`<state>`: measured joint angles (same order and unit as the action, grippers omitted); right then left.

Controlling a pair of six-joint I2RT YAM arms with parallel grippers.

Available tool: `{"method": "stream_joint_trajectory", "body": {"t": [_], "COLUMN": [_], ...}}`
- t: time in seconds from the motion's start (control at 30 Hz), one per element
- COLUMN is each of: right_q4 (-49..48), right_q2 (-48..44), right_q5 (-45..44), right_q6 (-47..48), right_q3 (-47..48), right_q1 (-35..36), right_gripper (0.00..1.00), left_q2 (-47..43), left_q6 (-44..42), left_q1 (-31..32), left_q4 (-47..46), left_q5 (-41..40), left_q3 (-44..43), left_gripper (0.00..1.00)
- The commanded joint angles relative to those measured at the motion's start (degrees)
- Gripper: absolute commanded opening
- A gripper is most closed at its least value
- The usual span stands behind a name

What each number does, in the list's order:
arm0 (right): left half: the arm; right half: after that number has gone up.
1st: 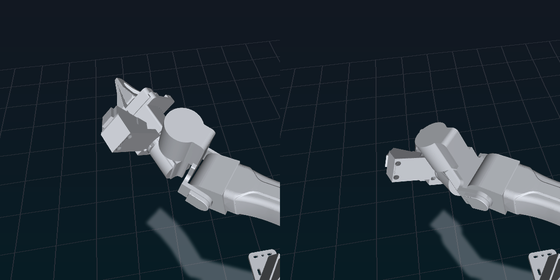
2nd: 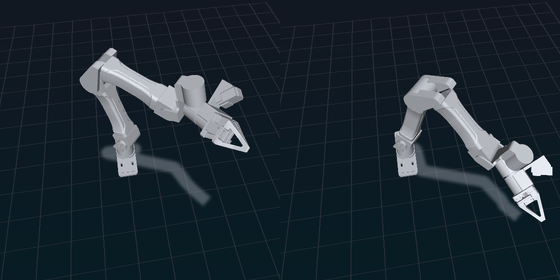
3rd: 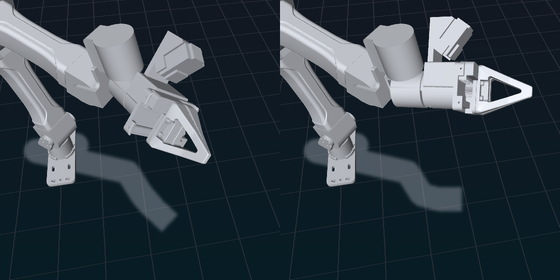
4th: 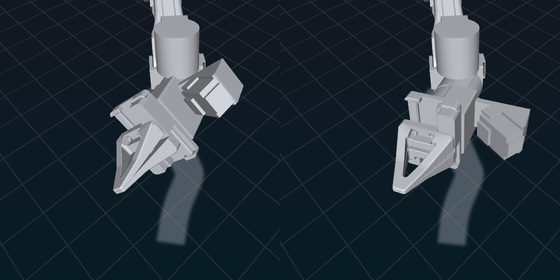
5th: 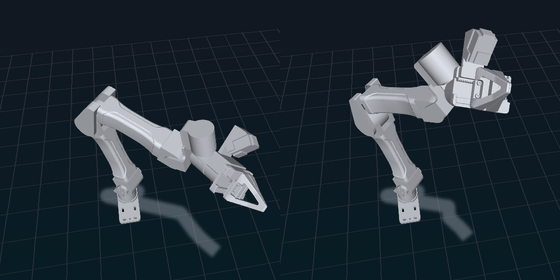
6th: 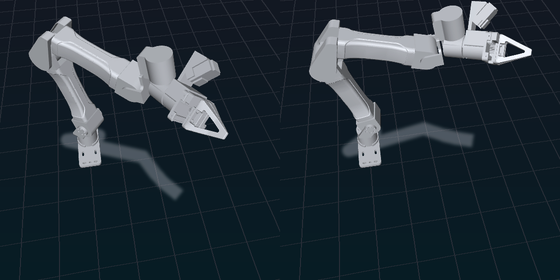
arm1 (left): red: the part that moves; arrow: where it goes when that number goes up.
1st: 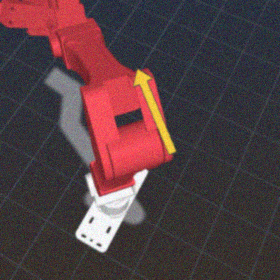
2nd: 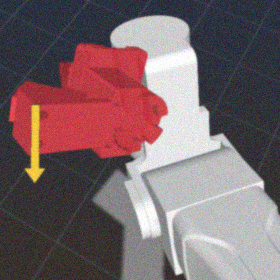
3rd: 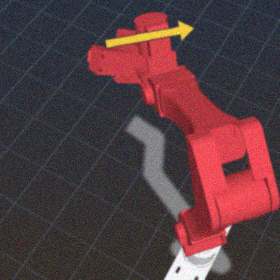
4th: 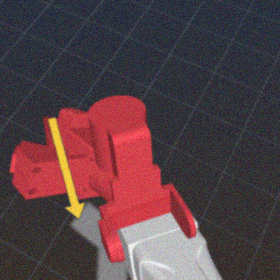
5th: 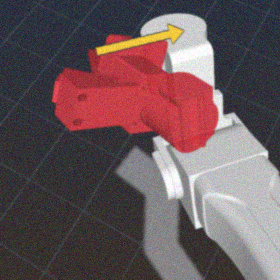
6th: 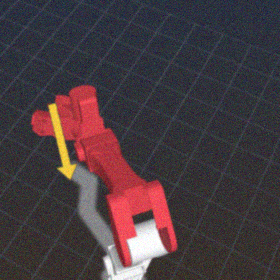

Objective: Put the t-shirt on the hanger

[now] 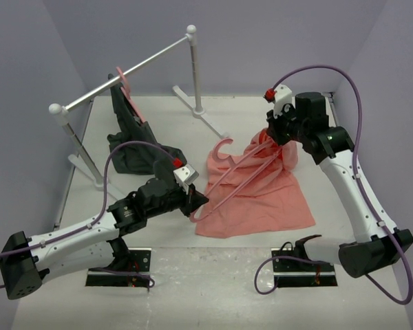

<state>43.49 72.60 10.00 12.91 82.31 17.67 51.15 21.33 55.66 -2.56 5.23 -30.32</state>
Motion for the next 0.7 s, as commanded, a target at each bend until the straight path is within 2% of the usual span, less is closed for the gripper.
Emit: {"method": "stream_joint_trajectory", "body": {"t": [0.0, 0.1, 0.3, 0.5, 0.67], "right_q4": [-1.38, -1.34, -1.57, 0.60, 2.03], "right_q2": [1.66, 1.65, -0.32, -3.18, -3.61], "right_q5": [-0.65, -3.82, -4.26, -11.23, -17.52], "right_q6": [-1.48, -2.65, -5.73, -5.66, -5.18], "right_q3": [2.27, 1.12, -2.69, -3.21, -1.11], "right_q1": [0.34, 0.34, 0.34, 0.34, 0.34], "right_gripper": [0.04, 0.05, 0.06, 0.02, 0.00], "left_q2": [-2.71, -3.47, -1.54, 0.89, -0.26], "left_q6": [-2.79, -3.90, -4.51, -4.61, -6.13], "left_q1": [0.33, 0.33, 0.25, 0.42, 0.42], "left_q4": [-7.41, -8.87, -15.22, -13.20, -12.18], "left_q5": [1.09, -2.52, -9.09, -13.16, -10.74], "left_q3": [-0.18, 0.55, 3.41, 2.54, 0.80], "left_gripper": [0.00, 0.00, 0.00, 0.00, 0.00]}}
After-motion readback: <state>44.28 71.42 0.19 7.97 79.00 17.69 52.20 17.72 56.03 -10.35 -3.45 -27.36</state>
